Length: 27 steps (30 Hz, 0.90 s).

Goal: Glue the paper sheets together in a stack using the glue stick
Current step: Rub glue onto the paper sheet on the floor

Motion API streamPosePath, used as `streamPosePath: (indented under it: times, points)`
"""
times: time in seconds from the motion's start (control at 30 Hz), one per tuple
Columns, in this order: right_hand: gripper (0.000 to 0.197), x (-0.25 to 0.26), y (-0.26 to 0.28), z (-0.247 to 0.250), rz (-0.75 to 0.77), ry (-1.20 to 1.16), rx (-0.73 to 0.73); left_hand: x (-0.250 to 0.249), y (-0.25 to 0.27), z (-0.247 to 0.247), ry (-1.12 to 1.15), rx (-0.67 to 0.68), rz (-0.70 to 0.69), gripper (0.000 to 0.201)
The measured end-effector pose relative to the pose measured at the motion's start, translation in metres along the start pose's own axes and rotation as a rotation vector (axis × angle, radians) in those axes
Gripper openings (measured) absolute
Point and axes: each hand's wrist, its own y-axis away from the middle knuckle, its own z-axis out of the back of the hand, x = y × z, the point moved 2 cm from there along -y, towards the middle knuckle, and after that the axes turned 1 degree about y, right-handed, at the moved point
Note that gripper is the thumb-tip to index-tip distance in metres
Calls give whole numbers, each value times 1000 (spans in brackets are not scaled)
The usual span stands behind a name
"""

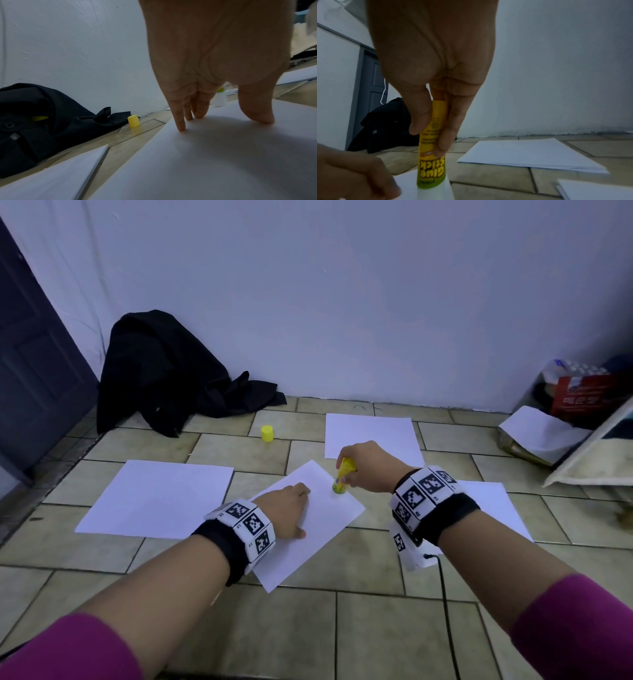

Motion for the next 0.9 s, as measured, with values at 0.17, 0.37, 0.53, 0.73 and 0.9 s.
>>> streamPosePath:
  times: [0.17, 0.37, 0.53, 0.73, 0.9]
  points:
    - [25, -12, 18, 3, -13, 46, 36, 3, 3, 5, -30, 3, -25, 74]
    - [19, -22, 21, 9, -57, -115, -37, 5, 2, 1, -153, 73, -91, 65]
    - [15, -27, 15, 14, -127, -353, -258, -4, 5, 4, -230, 35, 2, 58]
    - [17, -19, 2, 5, -121, -408, -295, -5, 8, 0, -165, -81, -7, 49]
    - [20, -7, -12, -6, -101, -397, -289, -1, 9, -3, -163, -35, -22, 56]
